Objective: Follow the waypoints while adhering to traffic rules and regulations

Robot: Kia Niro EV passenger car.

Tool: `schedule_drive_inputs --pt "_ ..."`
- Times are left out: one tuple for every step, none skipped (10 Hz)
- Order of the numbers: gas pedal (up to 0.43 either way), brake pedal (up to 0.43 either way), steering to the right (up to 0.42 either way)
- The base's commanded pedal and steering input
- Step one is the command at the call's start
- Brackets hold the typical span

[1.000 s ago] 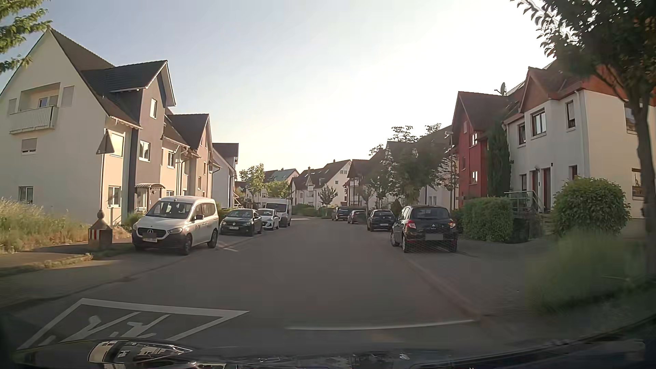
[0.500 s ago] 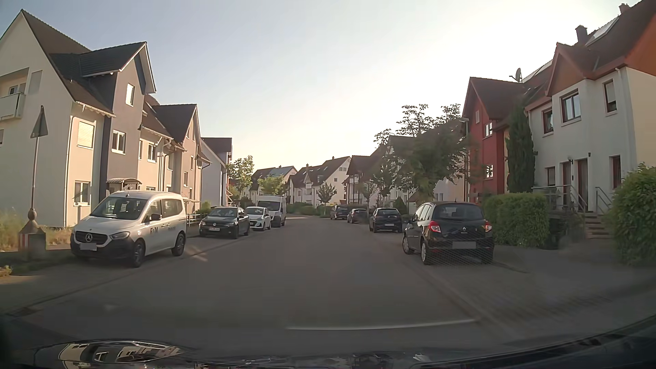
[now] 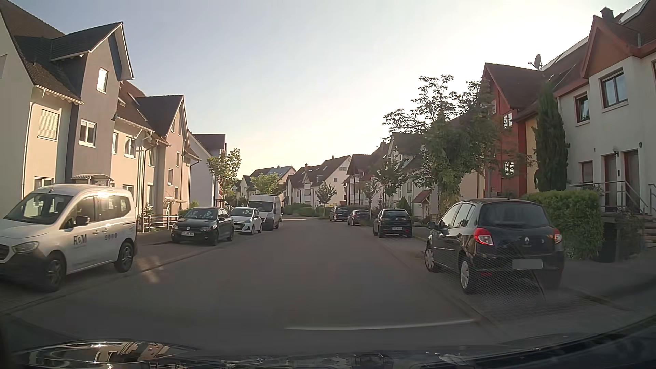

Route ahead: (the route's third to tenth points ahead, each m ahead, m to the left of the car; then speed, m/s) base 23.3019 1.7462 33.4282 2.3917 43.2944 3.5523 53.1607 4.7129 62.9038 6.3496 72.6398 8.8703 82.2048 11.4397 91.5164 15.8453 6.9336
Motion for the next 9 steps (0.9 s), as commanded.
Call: schedule_drive_inputs --pt "0.067 0.0 -0.001" --pt "0.067 0.0 -0.001" --pt "0.067 0.0 -0.001" --pt "0.067 0.0 -0.001" --pt "0.067 0.0 -0.001" --pt "0.067 0.0 -0.001" --pt "0.067 0.0 -0.001" --pt "0.067 0.0 -0.001" --pt "0.067 0.0 0.0"
